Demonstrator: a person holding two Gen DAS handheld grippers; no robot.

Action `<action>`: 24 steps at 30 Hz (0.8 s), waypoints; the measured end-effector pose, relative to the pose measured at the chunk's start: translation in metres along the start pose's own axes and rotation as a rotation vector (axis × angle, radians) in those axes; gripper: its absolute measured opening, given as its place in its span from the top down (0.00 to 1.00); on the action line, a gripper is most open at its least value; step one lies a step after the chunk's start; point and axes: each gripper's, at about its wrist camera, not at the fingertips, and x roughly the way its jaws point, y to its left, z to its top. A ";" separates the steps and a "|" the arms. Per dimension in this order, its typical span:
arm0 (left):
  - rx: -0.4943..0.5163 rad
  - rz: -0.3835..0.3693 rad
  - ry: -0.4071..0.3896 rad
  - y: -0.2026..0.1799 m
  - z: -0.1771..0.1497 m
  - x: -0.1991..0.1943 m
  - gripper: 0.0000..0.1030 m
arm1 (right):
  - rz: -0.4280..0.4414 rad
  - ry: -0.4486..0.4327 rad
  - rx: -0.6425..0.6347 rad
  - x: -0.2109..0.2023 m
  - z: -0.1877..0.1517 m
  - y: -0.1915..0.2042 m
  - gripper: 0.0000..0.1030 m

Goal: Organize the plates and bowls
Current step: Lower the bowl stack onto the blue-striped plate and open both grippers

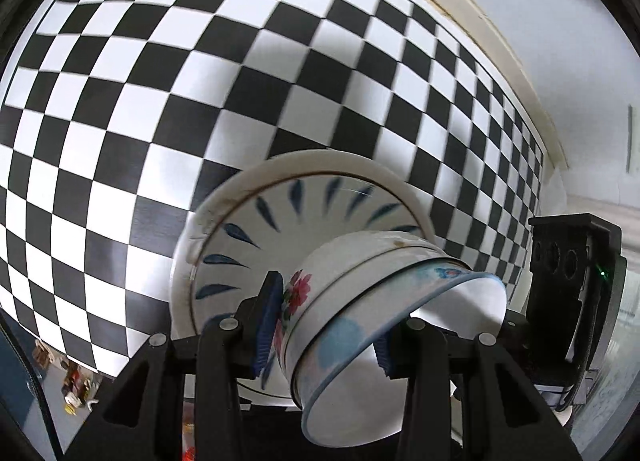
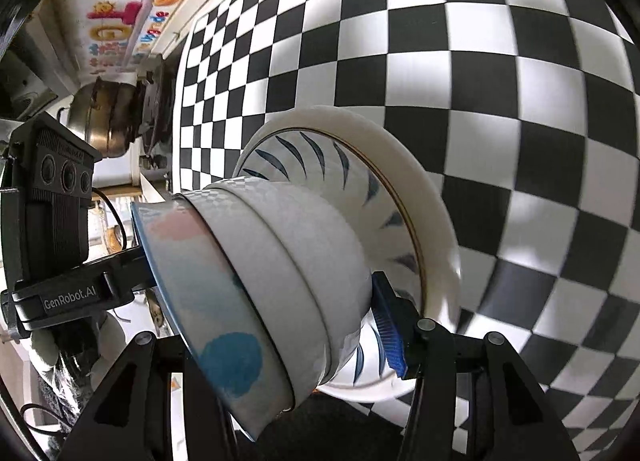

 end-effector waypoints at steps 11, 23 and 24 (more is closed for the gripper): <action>-0.015 0.008 0.013 0.012 0.003 0.005 0.65 | -0.042 0.017 -0.015 0.010 0.013 0.012 0.49; -0.021 0.014 0.016 0.014 0.003 0.005 0.63 | -0.054 0.020 -0.010 0.012 0.012 0.015 0.49; -0.022 0.016 0.014 0.014 0.002 0.005 0.63 | -0.058 0.023 -0.012 0.012 0.012 0.016 0.49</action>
